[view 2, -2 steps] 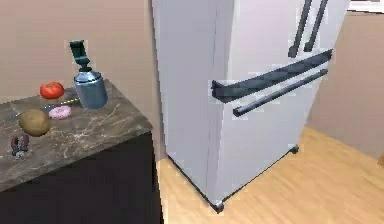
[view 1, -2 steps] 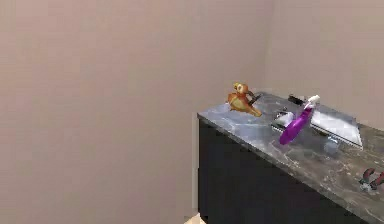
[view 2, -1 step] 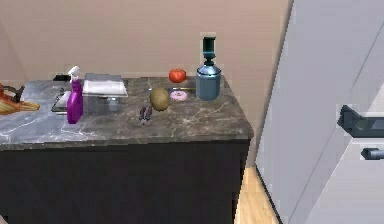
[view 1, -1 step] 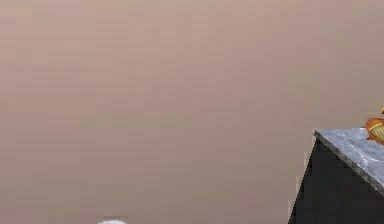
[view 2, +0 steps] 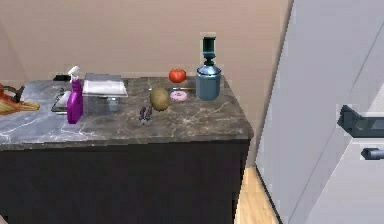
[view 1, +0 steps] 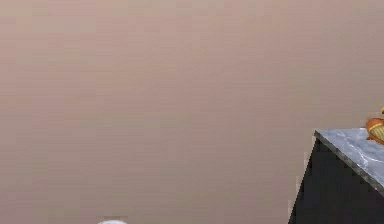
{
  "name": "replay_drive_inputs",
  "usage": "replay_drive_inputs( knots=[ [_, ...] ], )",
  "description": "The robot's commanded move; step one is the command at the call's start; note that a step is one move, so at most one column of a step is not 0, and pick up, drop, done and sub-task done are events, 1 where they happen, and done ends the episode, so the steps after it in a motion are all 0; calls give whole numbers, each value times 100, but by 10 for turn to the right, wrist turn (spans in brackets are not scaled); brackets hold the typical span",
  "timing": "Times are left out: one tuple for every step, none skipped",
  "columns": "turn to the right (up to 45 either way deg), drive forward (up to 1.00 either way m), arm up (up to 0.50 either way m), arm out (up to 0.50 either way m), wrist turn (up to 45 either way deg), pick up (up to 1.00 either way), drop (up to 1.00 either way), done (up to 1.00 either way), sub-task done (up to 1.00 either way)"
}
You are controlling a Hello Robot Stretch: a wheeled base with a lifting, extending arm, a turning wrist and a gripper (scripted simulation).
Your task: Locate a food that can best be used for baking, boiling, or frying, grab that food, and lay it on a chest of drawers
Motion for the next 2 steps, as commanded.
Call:
replay_drive_inputs(
  knots=[
    [0, 0, 38, 0, 0, 0, 0, 0, 0],
    [0, 0, 0, 50, 0, 0, 0, 0, 0]
  ],
)
